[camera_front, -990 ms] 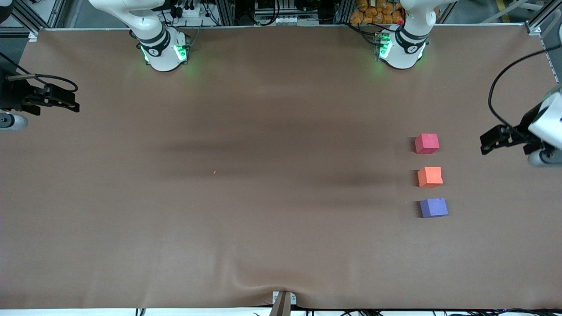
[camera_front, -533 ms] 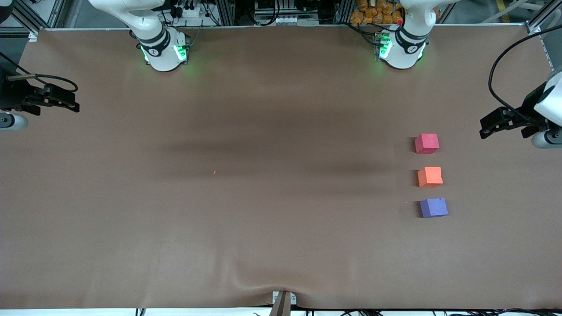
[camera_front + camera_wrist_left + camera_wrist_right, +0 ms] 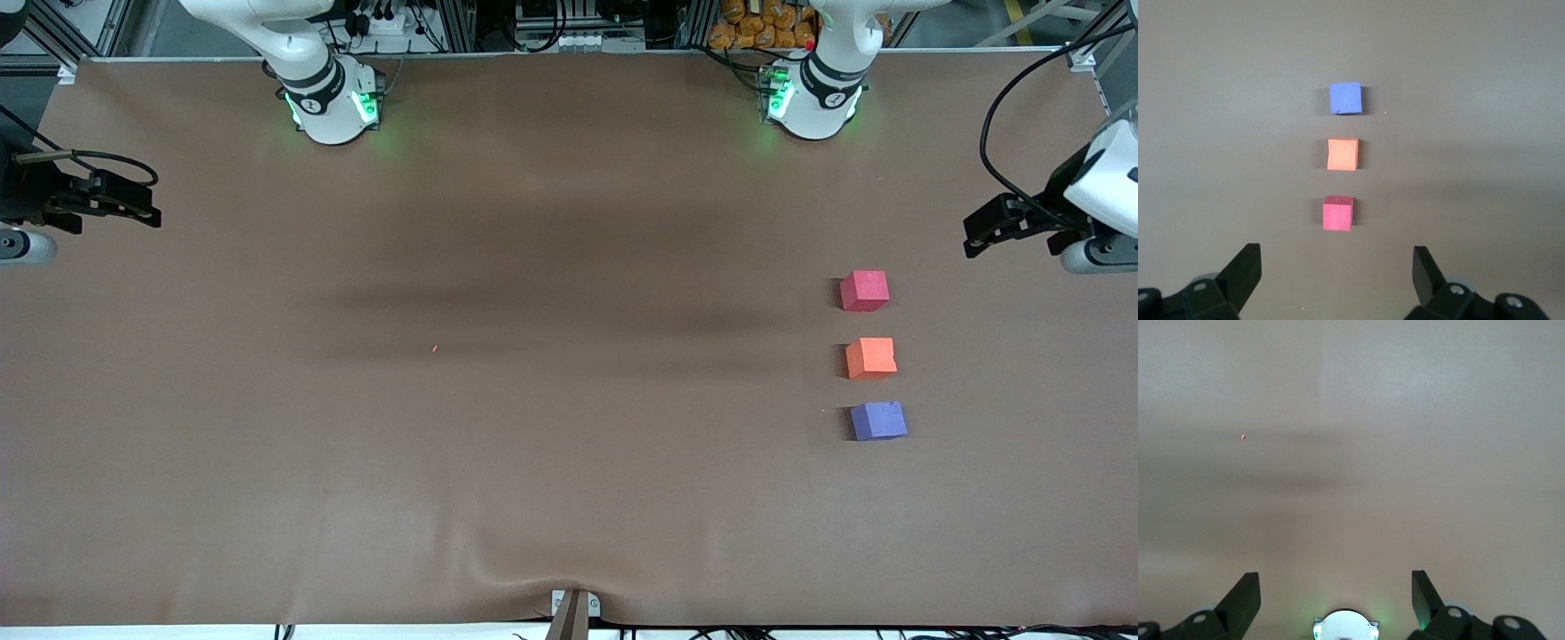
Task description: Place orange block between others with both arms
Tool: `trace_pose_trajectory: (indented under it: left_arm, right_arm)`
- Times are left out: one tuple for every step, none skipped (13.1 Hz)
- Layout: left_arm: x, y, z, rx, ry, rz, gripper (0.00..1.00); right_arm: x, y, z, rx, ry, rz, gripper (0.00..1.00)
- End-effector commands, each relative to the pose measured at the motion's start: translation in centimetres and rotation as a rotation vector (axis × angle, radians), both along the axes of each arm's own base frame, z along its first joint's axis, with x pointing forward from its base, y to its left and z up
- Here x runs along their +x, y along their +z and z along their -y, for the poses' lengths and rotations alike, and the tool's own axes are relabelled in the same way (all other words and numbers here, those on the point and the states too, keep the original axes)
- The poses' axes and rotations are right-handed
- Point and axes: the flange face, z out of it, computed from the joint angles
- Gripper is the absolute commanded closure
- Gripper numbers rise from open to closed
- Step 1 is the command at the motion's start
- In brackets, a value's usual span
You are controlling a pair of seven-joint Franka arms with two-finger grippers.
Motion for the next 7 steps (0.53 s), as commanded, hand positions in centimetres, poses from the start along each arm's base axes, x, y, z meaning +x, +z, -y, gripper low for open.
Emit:
trace_pose_trajectory:
  left_arm:
    - [-1.1, 0.6, 0.1, -0.015, -0.013, 0.001, 0.0]
    - [-1.1, 1.0, 0.1, -0.016, -0.03, 0.008, 0.0]
    - [-1.0, 1.0, 0.1, -0.017, -0.036, 0.009, 0.0]
    - [-1.0, 1.1, 0.0, -0.016, -0.036, 0.011, 0.0]
    - [-1.0, 1.2, 0.0, -0.016, -0.035, 0.012, 0.0]
    - [-1.0, 1.3, -0.2, -0.016, -0.03, 0.014, 0.0]
    - [-1.0, 1.3, -0.7, -0.018, -0.023, 0.014, 0.0]
  right_arm:
    - [-0.4, 0.6, 0.6, -0.021, -0.008, 0.004, 0.0]
    - [-0.5, 0.6, 1.0, -0.023, -0.016, 0.004, 0.0]
    - [-0.7, 0.6, 1.2, -0.018, -0.02, -0.007, 0.0]
    - [-1.2, 0.7, 1.4, -0.018, -0.026, -0.036, 0.0]
    - [-1.9, 1.5, 1.4, -0.019, -0.033, -0.062, 0.0]
    - [-2.5, 2.1, 1.5, -0.021, -0.045, -0.09, 0.0]
    - [-2.6, 2.4, 1.4, -0.022, -0.05, -0.09, 0.0]
